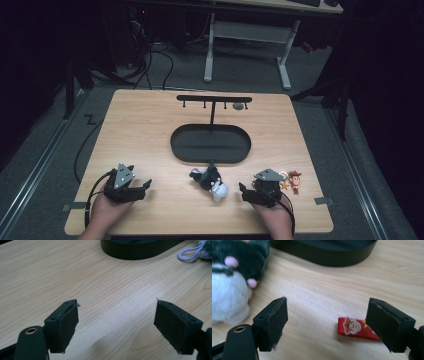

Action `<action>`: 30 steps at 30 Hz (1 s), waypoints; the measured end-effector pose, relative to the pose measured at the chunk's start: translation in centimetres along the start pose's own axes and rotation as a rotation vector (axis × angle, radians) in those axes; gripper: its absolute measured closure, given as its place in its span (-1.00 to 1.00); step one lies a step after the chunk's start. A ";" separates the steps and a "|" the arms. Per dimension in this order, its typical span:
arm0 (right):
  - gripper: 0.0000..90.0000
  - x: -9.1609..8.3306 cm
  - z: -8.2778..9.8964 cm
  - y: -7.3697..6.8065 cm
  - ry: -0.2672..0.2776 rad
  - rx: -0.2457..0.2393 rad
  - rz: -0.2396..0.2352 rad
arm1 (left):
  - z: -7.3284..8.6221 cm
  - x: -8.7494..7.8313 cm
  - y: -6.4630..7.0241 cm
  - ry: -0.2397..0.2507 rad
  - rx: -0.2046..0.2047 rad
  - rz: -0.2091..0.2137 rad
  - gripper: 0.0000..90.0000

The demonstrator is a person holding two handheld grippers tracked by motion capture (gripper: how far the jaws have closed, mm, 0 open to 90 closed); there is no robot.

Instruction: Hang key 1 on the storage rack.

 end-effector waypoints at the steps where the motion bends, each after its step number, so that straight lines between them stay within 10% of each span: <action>1: -0.57 -0.1 0.1 0.0 -0.023 -0.003 -0.004 | -0.1 0.0 0.0 0.001 0.001 0.001 -0.56; 30: -0.33 -3.1 -0.1 0.9 -0.397 -0.005 -0.048 | -1.7 0.8 0.5 0.043 0.004 0.061 -0.58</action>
Point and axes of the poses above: each handheld gripper's, and its own axes: x roughly forward along the jaws, z roughly out of its underside, y roughly to its right, the point moved 5 cm from there along x, roughly forward along the jaws, and after that the axes turned 3 degrees about -y, right-handed, at the moved point
